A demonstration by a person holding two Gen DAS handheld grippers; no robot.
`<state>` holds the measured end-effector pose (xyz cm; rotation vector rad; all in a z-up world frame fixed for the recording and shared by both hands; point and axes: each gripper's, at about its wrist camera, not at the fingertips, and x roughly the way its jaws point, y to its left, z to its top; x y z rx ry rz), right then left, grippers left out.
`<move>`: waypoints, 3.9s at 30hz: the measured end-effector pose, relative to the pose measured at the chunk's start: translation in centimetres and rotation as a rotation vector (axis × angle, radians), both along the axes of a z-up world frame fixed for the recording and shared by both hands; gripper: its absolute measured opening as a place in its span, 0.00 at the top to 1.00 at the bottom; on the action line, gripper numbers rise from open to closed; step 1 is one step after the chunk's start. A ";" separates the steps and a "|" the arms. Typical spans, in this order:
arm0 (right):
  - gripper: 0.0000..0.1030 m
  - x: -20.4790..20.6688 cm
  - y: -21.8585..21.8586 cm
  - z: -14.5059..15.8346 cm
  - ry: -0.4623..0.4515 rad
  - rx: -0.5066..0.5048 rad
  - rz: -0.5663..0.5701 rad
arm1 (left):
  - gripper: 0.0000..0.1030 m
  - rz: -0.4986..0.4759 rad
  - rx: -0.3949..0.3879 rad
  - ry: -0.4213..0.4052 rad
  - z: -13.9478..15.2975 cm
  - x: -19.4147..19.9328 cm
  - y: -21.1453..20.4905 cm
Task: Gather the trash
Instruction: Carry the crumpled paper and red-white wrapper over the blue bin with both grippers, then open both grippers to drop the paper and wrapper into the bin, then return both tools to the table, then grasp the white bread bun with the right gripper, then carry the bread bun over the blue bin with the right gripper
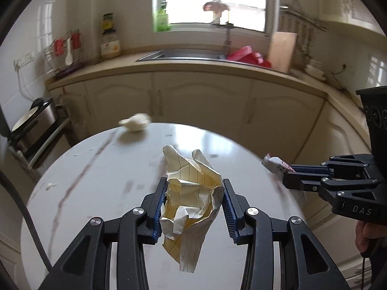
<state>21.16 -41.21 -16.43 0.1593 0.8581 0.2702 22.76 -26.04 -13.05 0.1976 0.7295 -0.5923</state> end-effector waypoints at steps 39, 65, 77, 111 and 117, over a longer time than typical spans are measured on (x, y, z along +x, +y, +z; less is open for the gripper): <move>0.30 -11.2 -25.3 -20.1 0.336 0.256 -0.516 | 0.28 -0.264 0.174 0.289 -11.5 -5.3 -25.5; 0.00 -2.7 -8.6 -2.0 0.004 0.135 -0.262 | 0.01 0.268 0.034 -0.050 2.5 -10.6 -1.4; 0.00 9.4 4.3 -1.8 0.019 0.040 -0.081 | 0.01 0.476 0.117 -0.042 1.9 -4.0 9.9; 0.46 30.4 12.0 -8.9 0.125 -0.255 0.066 | 0.01 0.491 0.085 0.033 -5.5 20.5 11.3; 0.46 24.7 12.2 -7.8 0.113 -0.189 0.112 | 0.01 0.468 0.079 0.012 -4.7 17.4 10.3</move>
